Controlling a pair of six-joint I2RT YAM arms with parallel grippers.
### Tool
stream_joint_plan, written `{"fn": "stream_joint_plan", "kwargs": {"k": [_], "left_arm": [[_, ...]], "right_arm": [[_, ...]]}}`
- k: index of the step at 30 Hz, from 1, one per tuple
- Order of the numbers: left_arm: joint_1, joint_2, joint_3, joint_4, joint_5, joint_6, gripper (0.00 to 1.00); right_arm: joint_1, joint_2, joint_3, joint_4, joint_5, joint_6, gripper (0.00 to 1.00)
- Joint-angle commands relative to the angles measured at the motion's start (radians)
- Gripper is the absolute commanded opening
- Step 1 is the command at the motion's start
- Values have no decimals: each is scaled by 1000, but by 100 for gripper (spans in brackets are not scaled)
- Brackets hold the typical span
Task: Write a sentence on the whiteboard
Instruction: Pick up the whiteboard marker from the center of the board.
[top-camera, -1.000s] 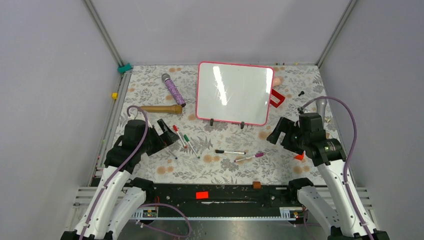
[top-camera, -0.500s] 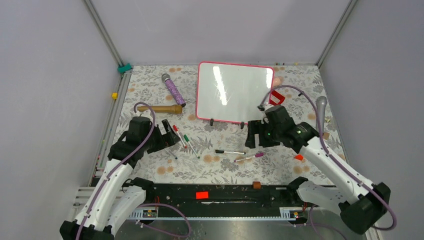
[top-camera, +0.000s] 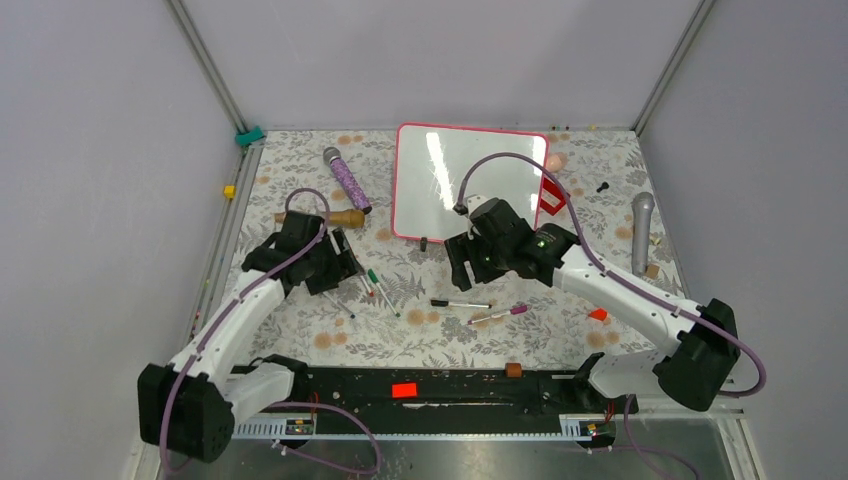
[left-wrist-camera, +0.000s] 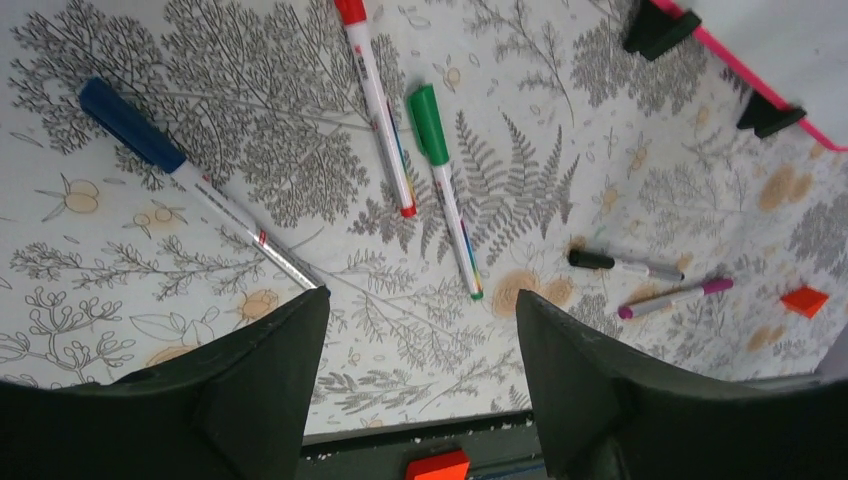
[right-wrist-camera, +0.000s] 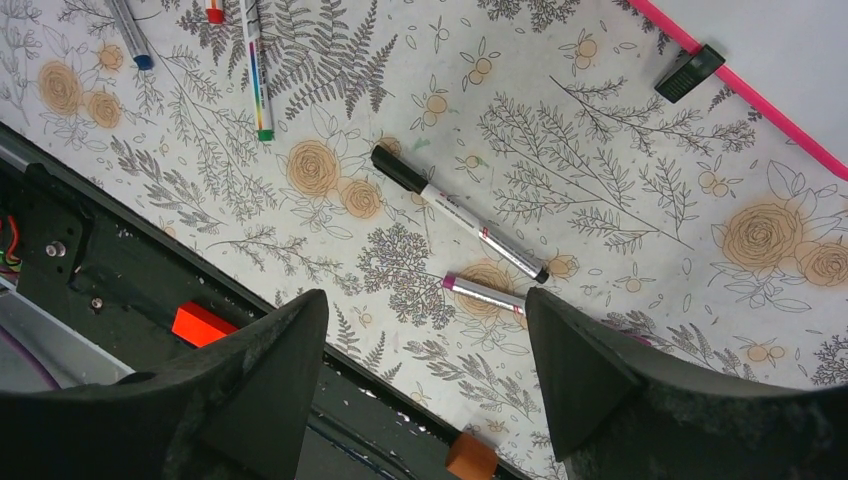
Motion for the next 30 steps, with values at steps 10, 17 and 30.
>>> {"fn": "stream_joint_plan", "kwargs": {"k": [10,17,30], "left_arm": [[3,209,174,-116,-425,-211,62],[163,239,42,-61,-317,-305,57],[206,532,61,1,-322,-339,21]], "right_arm": [[9,-104,-78,-4,48,-18,80],[9,-81,-54,-4,41,-14,80],[9,-107,-16,-27,64,-64,80]]}}
